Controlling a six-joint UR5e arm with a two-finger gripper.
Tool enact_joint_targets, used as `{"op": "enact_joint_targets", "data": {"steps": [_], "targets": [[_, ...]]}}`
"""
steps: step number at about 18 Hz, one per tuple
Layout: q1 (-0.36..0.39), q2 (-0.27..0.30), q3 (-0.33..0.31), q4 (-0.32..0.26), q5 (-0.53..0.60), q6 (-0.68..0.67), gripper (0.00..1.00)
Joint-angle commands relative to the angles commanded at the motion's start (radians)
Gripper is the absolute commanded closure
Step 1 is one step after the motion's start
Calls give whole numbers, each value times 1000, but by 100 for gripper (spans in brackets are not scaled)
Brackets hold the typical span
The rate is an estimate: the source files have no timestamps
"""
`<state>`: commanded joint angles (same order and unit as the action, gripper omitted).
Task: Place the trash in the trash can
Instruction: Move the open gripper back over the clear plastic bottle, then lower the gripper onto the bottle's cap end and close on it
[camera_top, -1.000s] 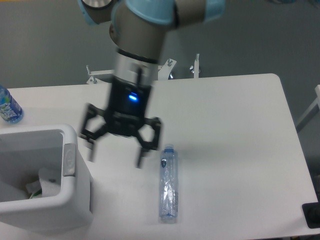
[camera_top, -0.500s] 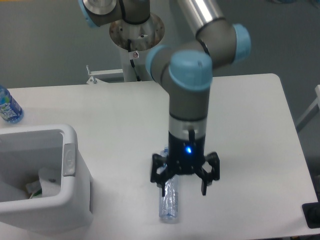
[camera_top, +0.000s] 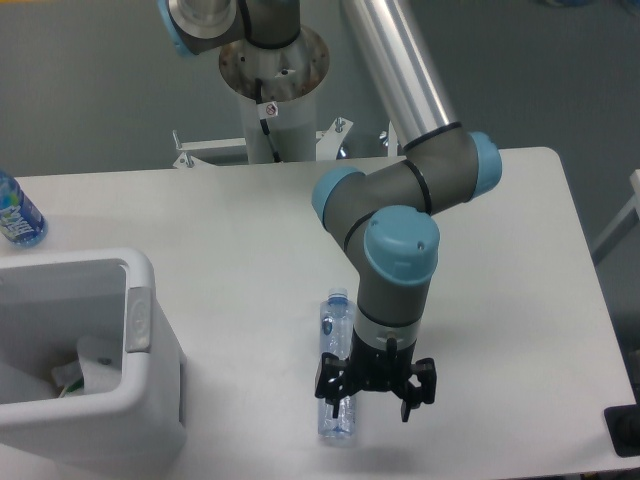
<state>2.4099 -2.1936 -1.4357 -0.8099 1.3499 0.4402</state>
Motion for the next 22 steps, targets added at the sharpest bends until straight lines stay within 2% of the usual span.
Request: {"op": "enact_joint_targets", "data": {"steps": [3,10,12,22], "targets": [[-9,0,-28,5,17,-2,0],[-49,-17,-32,3,35,-3,0],[-72,-38,-25,6,87,-5,0],[-75,-80,-11,14,138,-5,0]]}}
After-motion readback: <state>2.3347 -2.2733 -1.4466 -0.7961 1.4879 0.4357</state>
